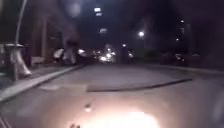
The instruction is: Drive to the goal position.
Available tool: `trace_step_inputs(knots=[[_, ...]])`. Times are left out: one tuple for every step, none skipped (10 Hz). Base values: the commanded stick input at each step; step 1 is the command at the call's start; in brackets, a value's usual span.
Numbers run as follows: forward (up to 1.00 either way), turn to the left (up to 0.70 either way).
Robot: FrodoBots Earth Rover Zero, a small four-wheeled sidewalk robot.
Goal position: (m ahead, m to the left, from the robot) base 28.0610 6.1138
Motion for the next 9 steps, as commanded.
trace_step_inputs(knots=[[1.0,0.0],[1.0,0.0],[1.0,0.0],[1.0,0.0],[1.0,0.0],[1.0,0.0],[1.0,0.0],[1.0,0.0],[1.0,0.0]])
